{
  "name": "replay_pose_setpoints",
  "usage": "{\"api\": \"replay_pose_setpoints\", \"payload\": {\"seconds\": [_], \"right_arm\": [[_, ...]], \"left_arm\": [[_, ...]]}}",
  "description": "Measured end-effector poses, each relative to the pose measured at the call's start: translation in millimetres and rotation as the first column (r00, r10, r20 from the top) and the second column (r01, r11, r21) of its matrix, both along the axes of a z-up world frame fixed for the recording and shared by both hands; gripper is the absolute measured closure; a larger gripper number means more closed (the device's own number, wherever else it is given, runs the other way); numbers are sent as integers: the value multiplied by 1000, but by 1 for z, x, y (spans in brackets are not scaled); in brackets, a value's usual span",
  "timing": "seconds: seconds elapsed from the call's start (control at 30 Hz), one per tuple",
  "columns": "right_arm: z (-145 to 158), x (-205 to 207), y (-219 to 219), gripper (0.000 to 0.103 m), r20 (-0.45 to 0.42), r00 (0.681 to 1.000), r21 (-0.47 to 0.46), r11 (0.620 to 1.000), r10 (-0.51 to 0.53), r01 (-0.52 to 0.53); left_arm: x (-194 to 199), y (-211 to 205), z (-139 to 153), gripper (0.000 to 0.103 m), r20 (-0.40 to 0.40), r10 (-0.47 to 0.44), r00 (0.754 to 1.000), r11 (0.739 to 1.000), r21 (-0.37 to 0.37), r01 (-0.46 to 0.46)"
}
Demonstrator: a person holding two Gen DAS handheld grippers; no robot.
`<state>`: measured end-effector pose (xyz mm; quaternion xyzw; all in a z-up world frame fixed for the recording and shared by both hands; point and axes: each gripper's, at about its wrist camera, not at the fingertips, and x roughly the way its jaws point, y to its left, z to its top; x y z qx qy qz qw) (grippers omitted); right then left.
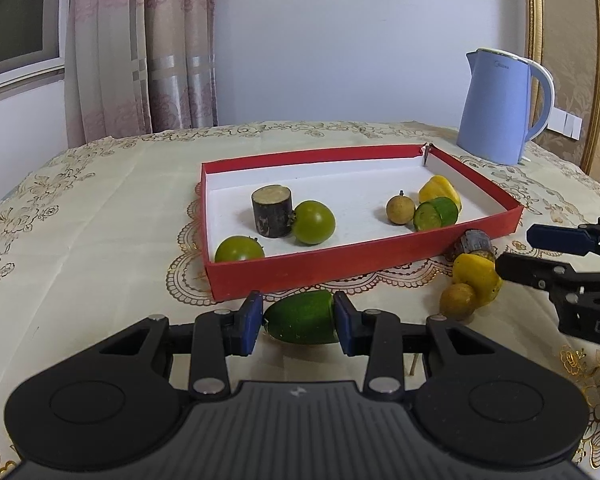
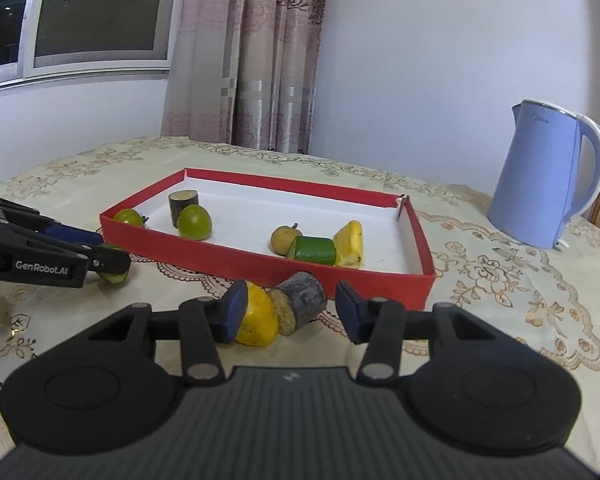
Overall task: Organize fruits
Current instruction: 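Hold the green cucumber with the left tool while the right tool grasps the yellow pepper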
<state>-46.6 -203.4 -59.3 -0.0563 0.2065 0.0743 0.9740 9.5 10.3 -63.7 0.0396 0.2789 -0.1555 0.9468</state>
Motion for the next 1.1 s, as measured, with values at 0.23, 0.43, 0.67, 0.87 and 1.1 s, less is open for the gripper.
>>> {"api": "replay_pose_setpoints", "payload": {"seconds": [0.23, 0.43, 0.67, 0.87, 1.1], "right_arm": [[-2, -6, 13, 63, 4, 997, -45, 996, 81, -81], [-8, -2, 17, 69, -33, 996, -61, 995, 81, -83], [-10, 8, 17, 80, -62, 996, -57, 996, 68, -71], [-10, 12, 17, 80, -70, 996, -47, 997, 53, -57], [-9, 7, 17, 82, -41, 999, -32, 999, 33, -34]], "left_arm": [[1, 1, -1, 66, -3, 2, 1000, 1000, -1, -2], [1, 3, -1, 66, 3, 4, 1000, 1000, -7, -4], [1, 4, 0, 66, 5, 4, 1000, 1000, -10, -4], [0, 4, -1, 66, 5, -1, 1000, 1000, -8, 1], [0, 5, -4, 66, -3, -10, 1000, 1000, -9, 10]]}}
